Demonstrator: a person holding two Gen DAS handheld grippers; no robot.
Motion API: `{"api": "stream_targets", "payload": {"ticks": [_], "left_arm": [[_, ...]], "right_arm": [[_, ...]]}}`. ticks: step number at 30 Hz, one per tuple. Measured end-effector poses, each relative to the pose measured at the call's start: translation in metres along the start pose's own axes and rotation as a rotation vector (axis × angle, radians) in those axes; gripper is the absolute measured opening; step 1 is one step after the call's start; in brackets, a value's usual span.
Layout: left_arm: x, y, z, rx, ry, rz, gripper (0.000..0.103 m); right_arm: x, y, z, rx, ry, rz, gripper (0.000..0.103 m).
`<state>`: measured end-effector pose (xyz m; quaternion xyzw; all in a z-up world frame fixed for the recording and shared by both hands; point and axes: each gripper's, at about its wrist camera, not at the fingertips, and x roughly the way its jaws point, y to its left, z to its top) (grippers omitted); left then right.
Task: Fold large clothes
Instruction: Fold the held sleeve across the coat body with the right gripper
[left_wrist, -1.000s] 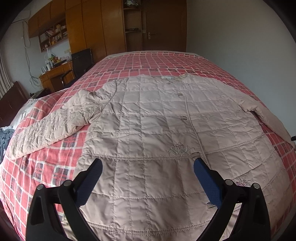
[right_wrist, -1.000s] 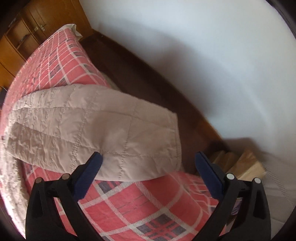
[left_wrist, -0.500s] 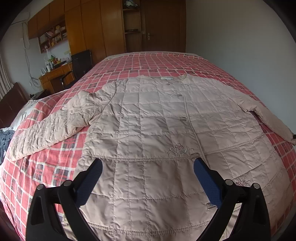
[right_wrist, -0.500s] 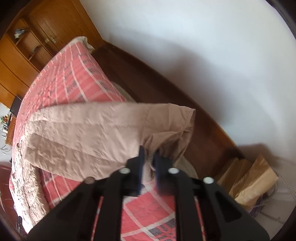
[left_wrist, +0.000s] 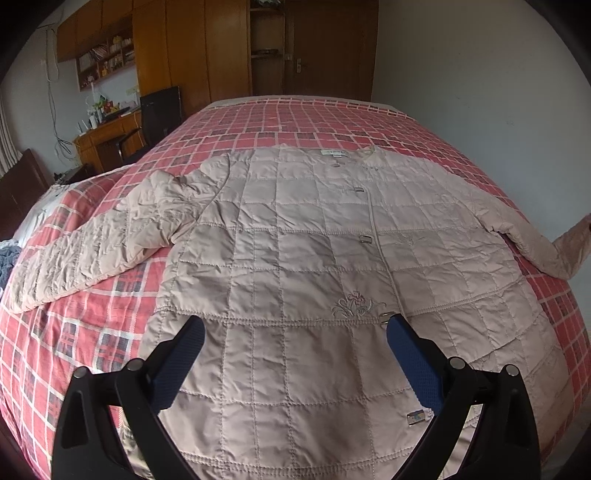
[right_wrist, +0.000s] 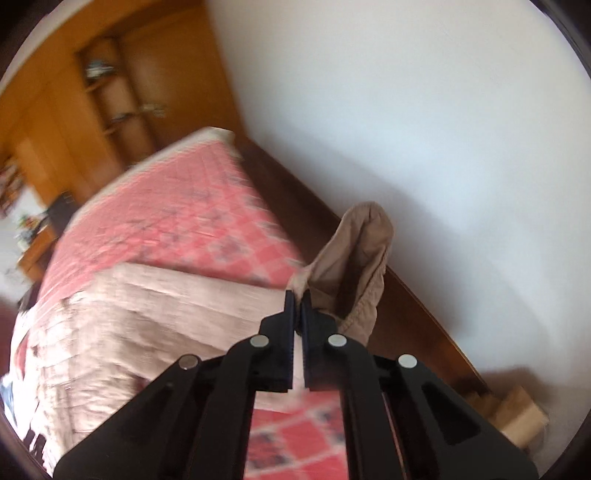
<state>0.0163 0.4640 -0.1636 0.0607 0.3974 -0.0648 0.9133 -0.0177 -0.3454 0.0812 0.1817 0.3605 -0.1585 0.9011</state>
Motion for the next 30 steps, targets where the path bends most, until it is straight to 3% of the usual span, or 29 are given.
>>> {"api": "stream_targets", "payload": {"ticks": [6, 15, 22, 25, 29, 30], "left_arm": [[0.005, 0.001, 0.013, -0.031, -0.005, 0.001, 0.099], [0.014, -0.003, 0.021, -0.014, 0.002, 0.032, 0.099], [0.024, 0.005, 0.021, -0.025, 0.034, 0.036, 0.099], [0.030, 0.010, 0.023, -0.040, 0.057, 0.024, 0.099], [0.037, 0.009, 0.032, -0.038, 0.083, -0.016, 0.099], [0.040, 0.006, 0.036, -0.039, 0.095, -0.037, 0.099]], "right_arm": [[0.010, 0.125, 0.007, -0.199, 0.034, 0.215, 0.002], [0.032, 0.300, -0.043, -0.470, 0.199, 0.509, 0.002], [0.062, 0.354, -0.085, -0.568, 0.331, 0.533, 0.002], [0.072, 0.361, -0.094, -0.578, 0.418, 0.593, 0.008], [0.058, 0.354, -0.087, -0.577, 0.417, 0.679, 0.035], [0.051, 0.349, -0.083, -0.573, 0.400, 0.693, 0.035]]}}
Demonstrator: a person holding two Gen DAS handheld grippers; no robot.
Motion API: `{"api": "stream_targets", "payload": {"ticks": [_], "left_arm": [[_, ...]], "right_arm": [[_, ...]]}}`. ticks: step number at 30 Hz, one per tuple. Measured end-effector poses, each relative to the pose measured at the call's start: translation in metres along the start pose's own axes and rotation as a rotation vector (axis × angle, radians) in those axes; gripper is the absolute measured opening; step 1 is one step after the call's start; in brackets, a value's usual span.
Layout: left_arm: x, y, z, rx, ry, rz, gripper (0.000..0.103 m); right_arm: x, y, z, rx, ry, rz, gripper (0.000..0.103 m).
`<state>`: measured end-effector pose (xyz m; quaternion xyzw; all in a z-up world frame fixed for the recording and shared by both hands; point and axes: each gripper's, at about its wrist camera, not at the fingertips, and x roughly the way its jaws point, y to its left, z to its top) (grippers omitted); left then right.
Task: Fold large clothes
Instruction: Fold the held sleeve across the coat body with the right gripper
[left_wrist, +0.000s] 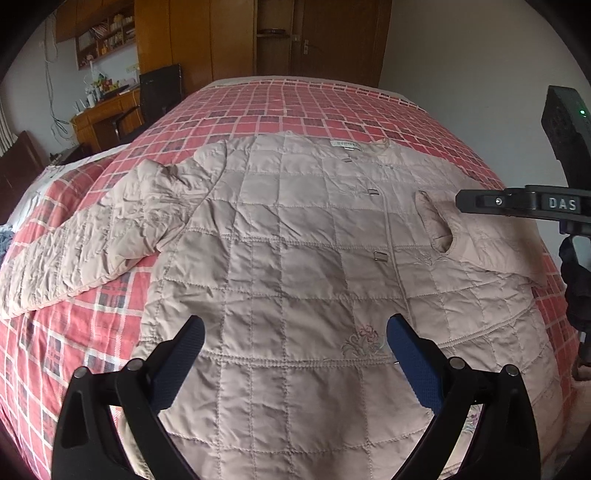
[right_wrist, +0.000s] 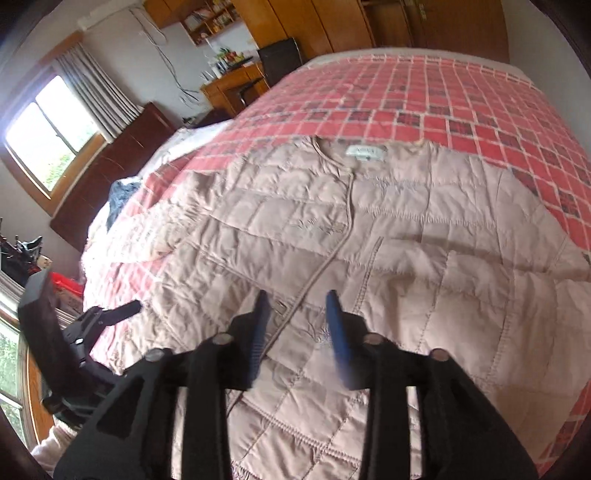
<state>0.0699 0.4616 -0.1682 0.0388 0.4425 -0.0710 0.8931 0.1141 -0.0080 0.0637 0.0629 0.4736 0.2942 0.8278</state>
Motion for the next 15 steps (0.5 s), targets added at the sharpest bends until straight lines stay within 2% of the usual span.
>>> {"api": "stream_targets", "payload": {"ticks": [2, 5, 7, 10, 12, 13, 14, 15], "left_arm": [[0.008, -0.008, 0.009, -0.003, 0.029, -0.062, 0.099], [0.022, -0.030, 0.026, 0.006, 0.078, -0.144, 0.099], [0.033, -0.054, 0.037, 0.038, 0.099, -0.191, 0.098], [0.056, -0.089, 0.055, 0.060, 0.138, -0.247, 0.098], [0.075, -0.108, 0.065, 0.068, 0.160, -0.264, 0.097], [0.083, -0.116, 0.069, 0.072, 0.168, -0.267, 0.093], [0.090, -0.122, 0.072, 0.071, 0.174, -0.272, 0.079], [0.095, -0.127, 0.073, 0.067, 0.183, -0.280, 0.070]], "right_arm": [[-0.020, 0.000, 0.002, 0.001, -0.051, -0.050, 0.033], [-0.049, -0.023, -0.002, 0.041, -0.119, -0.257, 0.035], [-0.069, -0.046, -0.009, 0.098, -0.154, -0.335, 0.035], [-0.084, -0.087, -0.020, 0.212, -0.188, -0.432, 0.035], [-0.086, -0.117, -0.032, 0.285, -0.223, -0.453, 0.035], [-0.090, -0.128, -0.037, 0.317, -0.245, -0.437, 0.035], [-0.093, -0.136, -0.043, 0.335, -0.264, -0.422, 0.035], [-0.096, -0.143, -0.047, 0.351, -0.276, -0.415, 0.035]]}}
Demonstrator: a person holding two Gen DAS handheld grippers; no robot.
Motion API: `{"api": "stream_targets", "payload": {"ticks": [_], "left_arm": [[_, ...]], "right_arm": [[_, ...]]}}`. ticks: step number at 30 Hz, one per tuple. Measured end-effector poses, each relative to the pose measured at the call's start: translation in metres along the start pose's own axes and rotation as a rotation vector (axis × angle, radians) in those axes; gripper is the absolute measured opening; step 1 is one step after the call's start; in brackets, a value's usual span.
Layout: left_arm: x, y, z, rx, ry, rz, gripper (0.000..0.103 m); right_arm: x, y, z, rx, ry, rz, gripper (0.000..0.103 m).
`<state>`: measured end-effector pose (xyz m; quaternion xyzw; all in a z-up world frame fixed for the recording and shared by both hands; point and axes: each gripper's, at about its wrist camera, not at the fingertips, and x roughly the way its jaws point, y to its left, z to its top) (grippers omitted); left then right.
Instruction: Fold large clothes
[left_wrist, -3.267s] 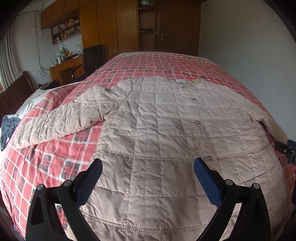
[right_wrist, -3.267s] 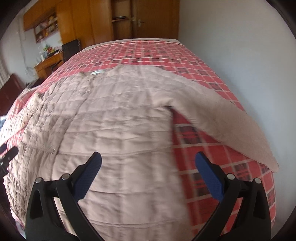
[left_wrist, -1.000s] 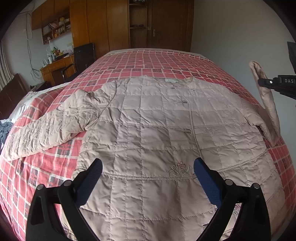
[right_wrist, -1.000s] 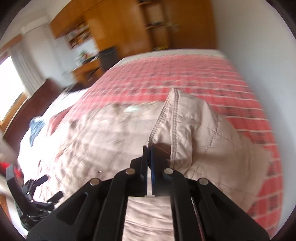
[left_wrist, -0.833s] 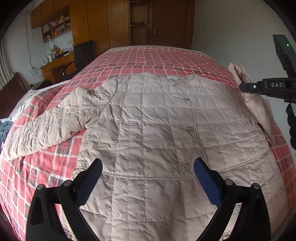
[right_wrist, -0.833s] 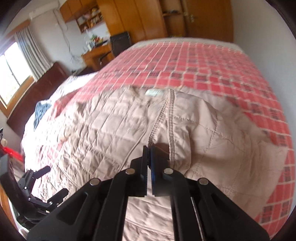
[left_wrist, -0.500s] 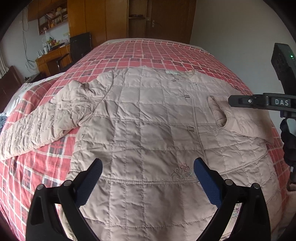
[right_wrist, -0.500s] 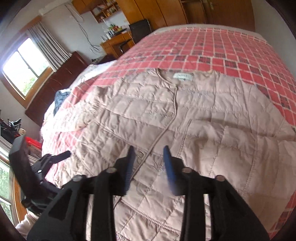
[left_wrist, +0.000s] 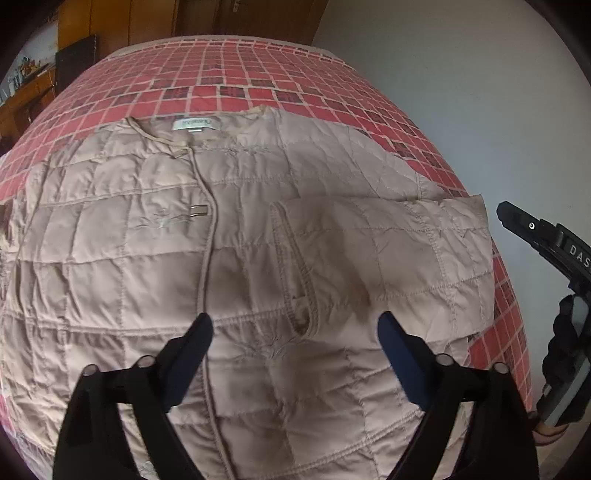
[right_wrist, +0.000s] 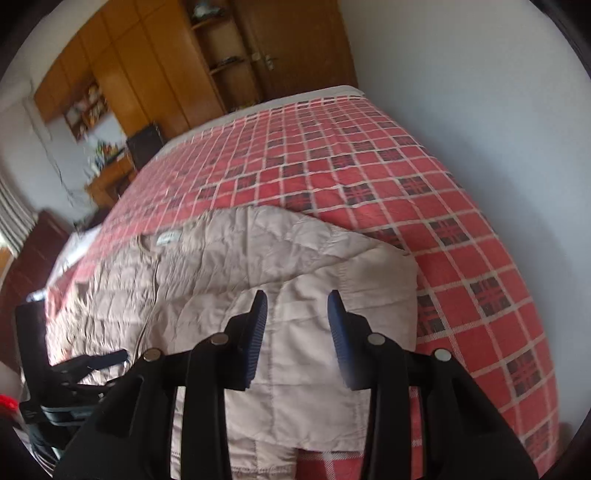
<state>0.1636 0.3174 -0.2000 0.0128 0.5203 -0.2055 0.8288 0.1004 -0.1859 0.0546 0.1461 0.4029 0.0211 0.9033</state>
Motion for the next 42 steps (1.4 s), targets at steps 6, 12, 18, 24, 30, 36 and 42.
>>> {"api": "stream_targets", "payload": {"ticks": [6, 12, 18, 24, 30, 36, 42], "left_arm": [[0.014, -0.011, 0.012, -0.039, 0.014, -0.122, 0.005], [-0.041, 0.003, 0.014, -0.019, -0.181, -0.100, 0.003], [-0.087, 0.063, 0.019, -0.072, -0.271, 0.033, 0.003], [-0.096, 0.132, 0.025, -0.165, -0.290, 0.181, 0.003], [-0.088, 0.194, 0.020, -0.252, -0.266, 0.261, 0.004], [-0.060, 0.221, 0.017, -0.257, -0.186, 0.293, 0.005], [-0.067, 0.224, 0.011, -0.267, -0.185, 0.298, 0.024]], "right_arm": [[-0.008, -0.027, -0.002, 0.045, -0.040, 0.024, 0.035], [-0.024, -0.050, 0.003, 0.106, -0.080, 0.032, 0.035], [-0.001, -0.042, 0.001, 0.089, -0.006, 0.062, 0.046], [0.044, -0.008, -0.010, 0.040, 0.138, 0.154, 0.050], [0.078, 0.021, -0.017, 0.004, 0.224, 0.216, 0.050], [0.100, 0.025, -0.030, 0.009, 0.298, 0.161, 0.049], [0.085, 0.034, -0.022, -0.047, 0.283, 0.098, 0.048]]}}
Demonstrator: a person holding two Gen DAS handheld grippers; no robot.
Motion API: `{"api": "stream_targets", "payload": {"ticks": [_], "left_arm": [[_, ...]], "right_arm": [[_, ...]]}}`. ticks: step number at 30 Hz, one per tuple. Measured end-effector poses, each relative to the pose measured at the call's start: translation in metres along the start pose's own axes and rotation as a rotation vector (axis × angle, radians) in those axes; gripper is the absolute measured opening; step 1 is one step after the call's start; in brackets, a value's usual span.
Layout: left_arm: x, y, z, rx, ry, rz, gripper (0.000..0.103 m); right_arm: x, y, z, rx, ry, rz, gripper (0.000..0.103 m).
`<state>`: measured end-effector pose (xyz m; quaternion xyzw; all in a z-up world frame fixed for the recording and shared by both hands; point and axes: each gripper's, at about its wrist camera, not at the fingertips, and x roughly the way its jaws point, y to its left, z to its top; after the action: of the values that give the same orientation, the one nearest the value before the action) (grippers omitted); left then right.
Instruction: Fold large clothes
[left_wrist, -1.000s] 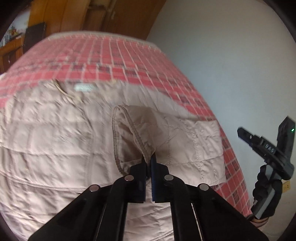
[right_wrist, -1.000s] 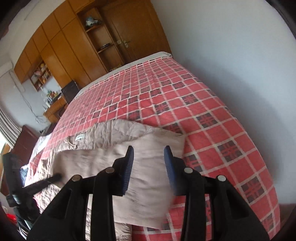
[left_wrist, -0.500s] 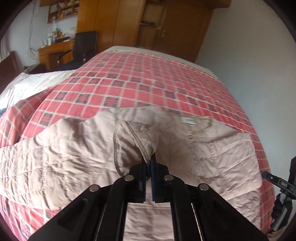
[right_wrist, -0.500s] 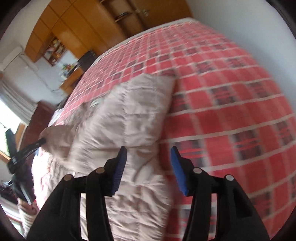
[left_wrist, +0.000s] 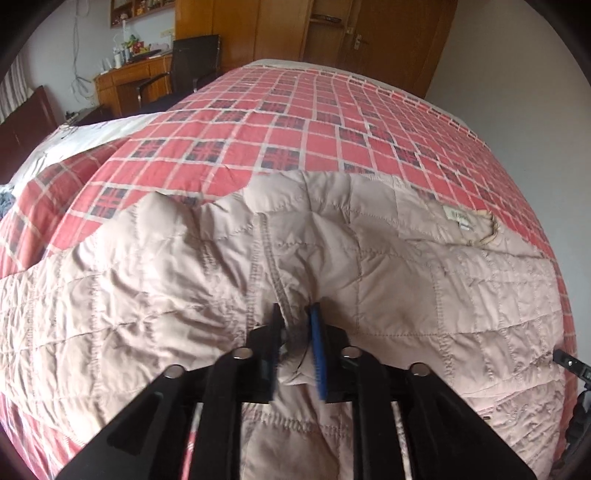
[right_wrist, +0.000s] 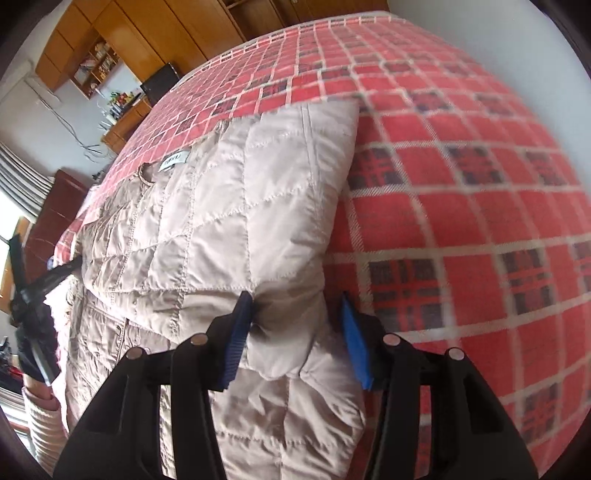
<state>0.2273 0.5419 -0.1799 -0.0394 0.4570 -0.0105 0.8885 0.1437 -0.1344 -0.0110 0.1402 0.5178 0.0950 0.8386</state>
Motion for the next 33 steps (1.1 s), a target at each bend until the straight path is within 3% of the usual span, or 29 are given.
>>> {"api": "stream_targets", "payload": {"ticks": [2, 6, 10, 13, 17, 24, 28, 31, 33], "left_arm": [[-0.018, 0.002, 0.002, -0.012, -0.040, -0.008, 0.032], [-0.048, -0.024, 0.006, 0.044, -0.103, -0.039, 0.038], [-0.035, -0.065, 0.006, 0.127, -0.060, -0.066, 0.041], [-0.004, -0.079, 0.004, 0.130, 0.008, -0.042, 0.041], [0.033, -0.071, -0.007, 0.117, 0.077, -0.013, 0.042], [0.034, -0.073, -0.019, 0.151, 0.029, -0.015, 0.042], [0.015, -0.070, -0.021, 0.138, 0.007, -0.009, 0.045], [-0.015, -0.052, -0.025, 0.118, -0.033, -0.039, 0.055], [-0.036, -0.028, -0.030, 0.086, -0.053, -0.032, 0.057]], "right_arm": [[-0.023, 0.012, 0.005, -0.037, -0.052, -0.034, 0.048], [-0.045, 0.047, 0.020, -0.111, -0.080, -0.009, 0.048], [-0.024, 0.088, 0.028, -0.171, 0.000, 0.025, 0.048], [0.007, 0.099, 0.030, -0.169, 0.059, 0.006, 0.047], [0.047, 0.098, 0.023, -0.157, 0.131, -0.033, 0.047], [0.053, 0.094, 0.015, -0.173, 0.104, -0.026, 0.048], [0.033, 0.093, 0.017, -0.157, 0.071, 0.025, 0.050], [0.009, 0.097, 0.011, -0.186, 0.030, 0.051, 0.062], [0.001, 0.100, 0.006, -0.205, 0.020, 0.048, 0.065]]}}
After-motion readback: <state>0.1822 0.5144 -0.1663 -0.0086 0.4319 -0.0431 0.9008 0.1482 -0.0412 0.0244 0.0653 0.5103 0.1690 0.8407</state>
